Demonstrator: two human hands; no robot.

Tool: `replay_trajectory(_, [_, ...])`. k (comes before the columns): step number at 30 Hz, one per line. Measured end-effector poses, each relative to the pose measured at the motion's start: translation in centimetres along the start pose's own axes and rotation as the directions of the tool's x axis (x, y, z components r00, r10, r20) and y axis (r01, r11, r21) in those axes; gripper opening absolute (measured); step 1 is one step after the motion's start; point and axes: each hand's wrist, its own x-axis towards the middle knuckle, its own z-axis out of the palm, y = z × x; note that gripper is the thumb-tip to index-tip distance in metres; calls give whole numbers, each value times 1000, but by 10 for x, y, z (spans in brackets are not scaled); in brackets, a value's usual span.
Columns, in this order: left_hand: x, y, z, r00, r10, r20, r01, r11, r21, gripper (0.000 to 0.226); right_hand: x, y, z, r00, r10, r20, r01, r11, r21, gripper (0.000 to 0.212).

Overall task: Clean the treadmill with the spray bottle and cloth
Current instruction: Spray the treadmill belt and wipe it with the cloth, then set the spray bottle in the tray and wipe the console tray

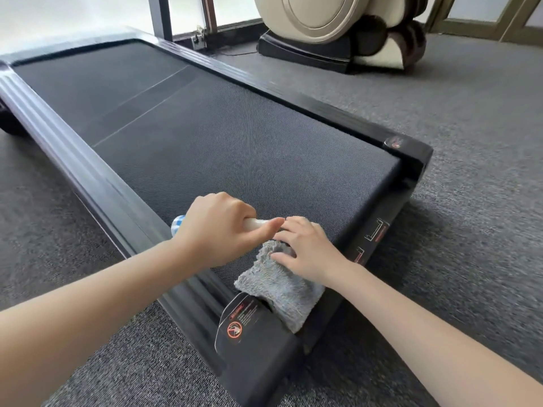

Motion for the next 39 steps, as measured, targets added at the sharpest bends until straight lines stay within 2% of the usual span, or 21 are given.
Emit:
replay_trajectory(3, [0, 0, 1, 1000, 3, -6, -3, 1000, -12, 71, -5, -5, 6, 999, -9, -51, 12, 999, 51, 40])
replay_trajectory(8, [-1, -1, 2, 999, -32, -18, 31, 998, -61, 72, -9, -14, 8, 988, 24, -155, 5, 984, 179, 11])
replay_trajectory(10, [-1, 0, 2, 997, -76, -32, 71, 988, -137, 71, -10, -17, 4, 981, 46, -189, -5, 977, 215, 11])
replay_trajectory(13, [0, -3, 3, 985, -157, -73, 131, 952, -275, 73, -15, -18, -13, 975, 148, -166, -76, 924, 375, 17])
replay_trajectory(17, [5, -9, 1, 969, -223, -107, 155, 885, -439, 97, -18, -19, -41, 968, 197, -157, -107, 886, 451, 18])
replay_trajectory(19, [8, -10, -5, 963, -240, -126, 151, 861, -485, 99, -16, -21, -56, 962, 198, -187, -97, 891, 444, 17])
replay_trajectory(25, [18, -14, -27, 944, -301, -131, 157, 764, -626, 72, -4, -22, -109, 929, 229, -291, -104, 915, 390, 20])
replay_trajectory(30, [31, -25, -35, 893, -396, -211, 181, 748, -638, 36, 16, -29, -152, 890, 253, -380, -104, 923, 372, 12])
replay_trajectory(34, [46, -32, -45, 842, -477, -253, 190, 700, -689, 24, 35, -35, -177, 856, 267, -442, -90, 920, 381, 13])
replay_trajectory(39, [70, -40, -66, 789, -554, -265, 193, 633, -750, 15, 61, -41, -210, 849, 259, -460, -44, 904, 426, 11])
